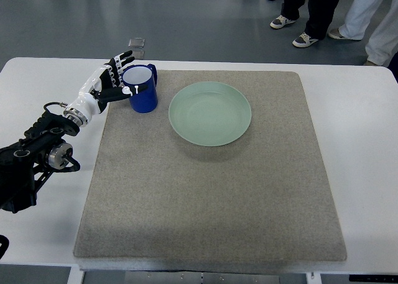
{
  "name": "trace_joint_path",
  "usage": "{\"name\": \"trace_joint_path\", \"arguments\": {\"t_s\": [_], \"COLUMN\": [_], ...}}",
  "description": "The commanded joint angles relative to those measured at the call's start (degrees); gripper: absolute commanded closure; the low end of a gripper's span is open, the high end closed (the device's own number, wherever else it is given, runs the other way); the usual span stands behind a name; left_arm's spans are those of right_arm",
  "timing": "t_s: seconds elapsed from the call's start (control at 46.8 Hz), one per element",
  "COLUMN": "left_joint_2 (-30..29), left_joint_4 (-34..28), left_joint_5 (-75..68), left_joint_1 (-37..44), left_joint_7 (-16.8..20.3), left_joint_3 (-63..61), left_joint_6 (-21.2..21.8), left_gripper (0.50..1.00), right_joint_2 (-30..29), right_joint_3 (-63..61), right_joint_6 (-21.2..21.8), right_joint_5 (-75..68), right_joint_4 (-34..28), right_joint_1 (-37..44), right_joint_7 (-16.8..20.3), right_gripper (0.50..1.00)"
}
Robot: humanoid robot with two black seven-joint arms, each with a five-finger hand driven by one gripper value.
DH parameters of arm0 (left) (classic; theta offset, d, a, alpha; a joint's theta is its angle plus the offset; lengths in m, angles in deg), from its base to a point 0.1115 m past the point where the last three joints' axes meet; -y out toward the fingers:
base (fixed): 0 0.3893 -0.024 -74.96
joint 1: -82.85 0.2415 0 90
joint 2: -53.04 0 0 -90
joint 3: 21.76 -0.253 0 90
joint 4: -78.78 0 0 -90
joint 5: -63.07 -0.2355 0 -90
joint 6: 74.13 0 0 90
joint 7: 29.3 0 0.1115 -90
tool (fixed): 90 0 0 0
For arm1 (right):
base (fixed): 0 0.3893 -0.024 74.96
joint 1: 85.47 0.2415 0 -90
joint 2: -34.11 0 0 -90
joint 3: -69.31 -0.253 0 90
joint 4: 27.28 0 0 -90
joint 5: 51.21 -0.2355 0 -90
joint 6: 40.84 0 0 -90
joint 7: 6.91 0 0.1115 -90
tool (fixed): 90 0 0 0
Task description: Place cup left of plate with left hand
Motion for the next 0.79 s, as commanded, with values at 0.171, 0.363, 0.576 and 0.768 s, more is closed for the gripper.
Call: {"name": "trace_joint_path", "arguments": {"t_s": [0.171,0.363,0.576,0.768], "left_joint_2": [-1.07,-1.15,-2.12,-2.03], "left_joint_4": [1.13,4.64,9.21,10.1], "left_joint_5": [3.14,3.23,3.32,5.33], "left_joint_1": [-0.03,-0.12,-0.03,-0.03], "left_joint_7": [0.0,0.0,0.0,-0.09], "left_joint_3": [0.0,0.0,2.02,10.02], "left_joint_6": [-1.2,-2.17,-2.17,-4.89], "left_gripper": [0.506,0.504,0.504,0.504], "right_joint_2": [0.0,0.0,0.0,0.0], "right_joint_3": [0.0,0.0,0.0,0.0], "right_joint_6": [0.0,0.0,0.0,0.0], "right_joint_5": [0.04,0.04,0.04,0.04], "right_joint_4": [0.01,0.01,0.01,0.01], "right_joint_1": [0.0,0.0,0.0,0.0], "right_joint_7": [-0.05,0.04,0.04,0.04], "right_gripper": [0.568,0.568,0.568,0.568]}}
